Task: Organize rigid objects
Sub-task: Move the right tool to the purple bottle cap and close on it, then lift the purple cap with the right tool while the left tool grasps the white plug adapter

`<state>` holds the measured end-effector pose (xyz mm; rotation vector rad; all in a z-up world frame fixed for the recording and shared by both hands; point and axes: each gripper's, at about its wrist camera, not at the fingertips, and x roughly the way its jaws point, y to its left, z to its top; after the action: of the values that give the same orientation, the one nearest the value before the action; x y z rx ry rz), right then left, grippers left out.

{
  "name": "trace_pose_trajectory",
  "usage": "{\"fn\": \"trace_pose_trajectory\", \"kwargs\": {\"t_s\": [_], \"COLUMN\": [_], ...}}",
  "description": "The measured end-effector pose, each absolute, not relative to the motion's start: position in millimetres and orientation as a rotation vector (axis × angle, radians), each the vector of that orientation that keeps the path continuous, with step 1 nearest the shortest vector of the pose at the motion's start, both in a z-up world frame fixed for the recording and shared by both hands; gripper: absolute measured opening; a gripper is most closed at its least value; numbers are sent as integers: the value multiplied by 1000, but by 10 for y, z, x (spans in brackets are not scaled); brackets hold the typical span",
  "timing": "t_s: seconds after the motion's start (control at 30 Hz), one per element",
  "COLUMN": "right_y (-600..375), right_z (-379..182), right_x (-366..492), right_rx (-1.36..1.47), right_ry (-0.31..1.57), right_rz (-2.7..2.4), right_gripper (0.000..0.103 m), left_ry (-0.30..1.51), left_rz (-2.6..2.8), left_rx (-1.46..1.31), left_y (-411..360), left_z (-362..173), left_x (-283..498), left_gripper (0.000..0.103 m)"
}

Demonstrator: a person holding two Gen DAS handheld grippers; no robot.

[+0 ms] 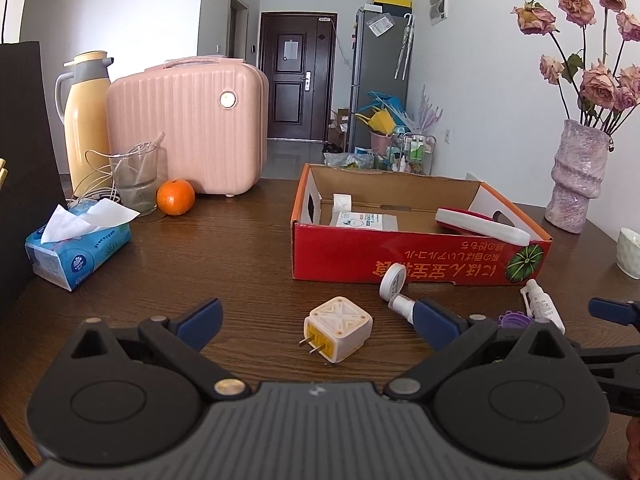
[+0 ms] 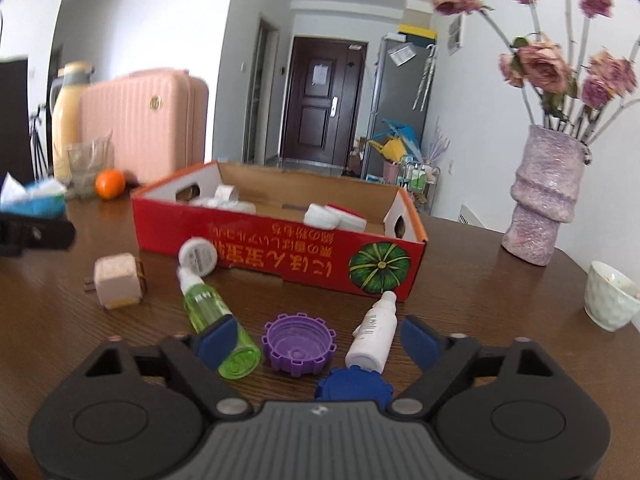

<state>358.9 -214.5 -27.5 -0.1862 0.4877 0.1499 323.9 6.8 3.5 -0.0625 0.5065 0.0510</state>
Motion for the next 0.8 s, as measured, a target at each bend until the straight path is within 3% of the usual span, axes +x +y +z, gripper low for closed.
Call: {"fn": "trace_pose_trajectory", "kwargs": {"t_s": [0.37,0.57,0.6,0.8], "right_y": [-2071,-2075,-2085,-2115], "right_z": [-449,-551,-553,-493], "right_x": [4035,4099,4095,4010], "right_rx": [-132,-101,-91,-75], "right_ry": [611,665,666,615], "right_rz": [190,208,213,186], "right_gripper": [60,58,52,52], "left_ry": [506,519,519,521], "left_rz": [63,56,56,57], "left_rx": [-79,-80,-78,-76], "left_y": [188,184,180,177], "left_z": [51,26,23,21], "left_x": [3259,3280,3280,3288], "left_gripper": [103,103,103,103]}}
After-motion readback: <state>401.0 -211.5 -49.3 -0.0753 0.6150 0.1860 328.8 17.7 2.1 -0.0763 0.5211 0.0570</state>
